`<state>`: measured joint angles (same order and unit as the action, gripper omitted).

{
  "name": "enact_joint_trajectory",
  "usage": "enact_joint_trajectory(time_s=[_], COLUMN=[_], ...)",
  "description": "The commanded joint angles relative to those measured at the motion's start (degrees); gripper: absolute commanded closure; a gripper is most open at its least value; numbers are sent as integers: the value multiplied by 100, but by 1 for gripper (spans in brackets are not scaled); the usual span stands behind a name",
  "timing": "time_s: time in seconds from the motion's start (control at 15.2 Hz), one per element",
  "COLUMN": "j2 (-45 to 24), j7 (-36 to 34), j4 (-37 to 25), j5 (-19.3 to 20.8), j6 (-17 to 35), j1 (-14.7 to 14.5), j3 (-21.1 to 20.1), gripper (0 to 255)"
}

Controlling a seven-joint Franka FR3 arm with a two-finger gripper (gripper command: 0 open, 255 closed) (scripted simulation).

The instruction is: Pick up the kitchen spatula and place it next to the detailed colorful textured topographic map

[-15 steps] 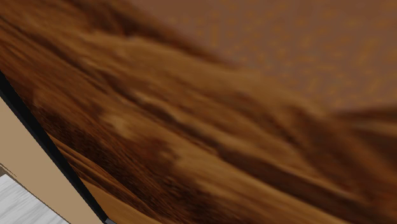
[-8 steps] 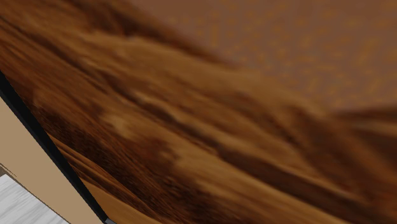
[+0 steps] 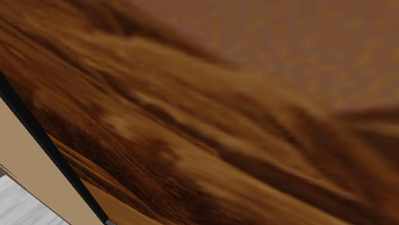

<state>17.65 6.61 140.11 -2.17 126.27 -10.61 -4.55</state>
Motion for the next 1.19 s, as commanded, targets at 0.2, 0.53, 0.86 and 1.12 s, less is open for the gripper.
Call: enact_joint_trajectory(time_s=[0.2,0.53,0.86,1.12], j2=[-56,-298,-693,-1115], j7=[-779,-1544,-2338,-3001], j4=[-104,-372,-803,-1262], j5=[-116,-157,-82,89], j6=[-30,-40,-71,-127], j1=[-323,-607,-853,-1040], j3=[-527,-1033,-1524,-1888], gripper=[255,255,255,255])
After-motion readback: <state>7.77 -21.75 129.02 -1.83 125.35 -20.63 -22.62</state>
